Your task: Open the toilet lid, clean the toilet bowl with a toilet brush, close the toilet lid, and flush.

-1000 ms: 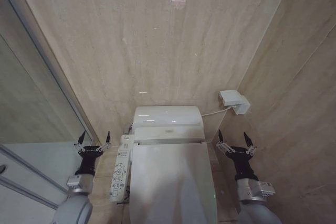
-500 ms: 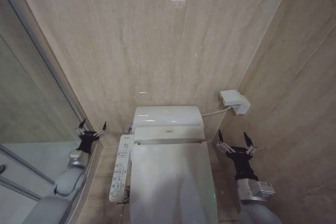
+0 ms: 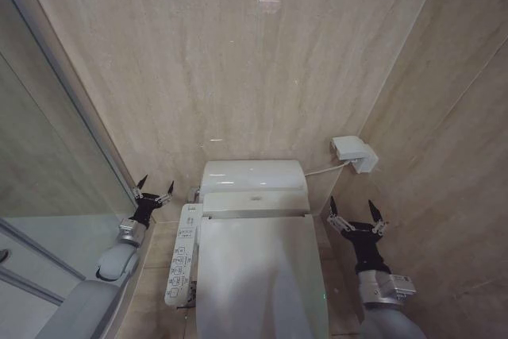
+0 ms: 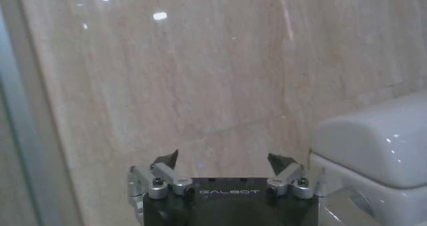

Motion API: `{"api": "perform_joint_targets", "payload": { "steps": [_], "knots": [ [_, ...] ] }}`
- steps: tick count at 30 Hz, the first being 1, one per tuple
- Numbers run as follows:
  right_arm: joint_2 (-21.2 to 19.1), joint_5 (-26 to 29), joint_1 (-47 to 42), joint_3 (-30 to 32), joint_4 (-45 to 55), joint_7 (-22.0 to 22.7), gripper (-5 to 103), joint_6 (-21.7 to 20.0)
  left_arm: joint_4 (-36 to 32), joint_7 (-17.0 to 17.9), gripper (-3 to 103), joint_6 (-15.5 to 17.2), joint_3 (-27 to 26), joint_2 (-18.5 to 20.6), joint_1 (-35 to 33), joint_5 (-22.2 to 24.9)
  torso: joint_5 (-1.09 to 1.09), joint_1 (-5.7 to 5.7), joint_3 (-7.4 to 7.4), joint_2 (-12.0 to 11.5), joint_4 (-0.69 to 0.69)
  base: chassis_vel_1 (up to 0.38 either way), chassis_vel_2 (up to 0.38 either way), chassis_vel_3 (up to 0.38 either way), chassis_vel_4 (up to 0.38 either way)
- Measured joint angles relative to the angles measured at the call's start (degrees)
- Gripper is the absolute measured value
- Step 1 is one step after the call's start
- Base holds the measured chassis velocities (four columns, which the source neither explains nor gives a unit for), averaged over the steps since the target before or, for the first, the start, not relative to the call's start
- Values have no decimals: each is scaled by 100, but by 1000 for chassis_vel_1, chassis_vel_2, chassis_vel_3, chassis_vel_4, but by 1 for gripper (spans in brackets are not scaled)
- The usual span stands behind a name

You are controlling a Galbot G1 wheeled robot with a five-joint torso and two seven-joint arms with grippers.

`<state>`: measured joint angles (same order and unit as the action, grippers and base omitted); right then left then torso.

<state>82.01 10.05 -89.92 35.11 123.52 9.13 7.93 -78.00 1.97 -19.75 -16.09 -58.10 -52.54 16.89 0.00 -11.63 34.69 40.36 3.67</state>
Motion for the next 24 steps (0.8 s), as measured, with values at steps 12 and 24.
{"api": "perform_joint_targets", "payload": {
  "steps": [12, 24],
  "knots": [
    [0, 0, 0, 0, 0, 0, 100, 0, 528, -308, 53, -523, 318, -70, 164, -256, 0, 0, 0, 0, -1, 0, 0, 0, 0],
    [0, 0, 0, 0, 0, 0, 100, 0, 862, -543, 2, -800, 612, -25, 310, -654, 0, 0, 0, 0, 0, 0, 0, 0, 0]
  ]
}}
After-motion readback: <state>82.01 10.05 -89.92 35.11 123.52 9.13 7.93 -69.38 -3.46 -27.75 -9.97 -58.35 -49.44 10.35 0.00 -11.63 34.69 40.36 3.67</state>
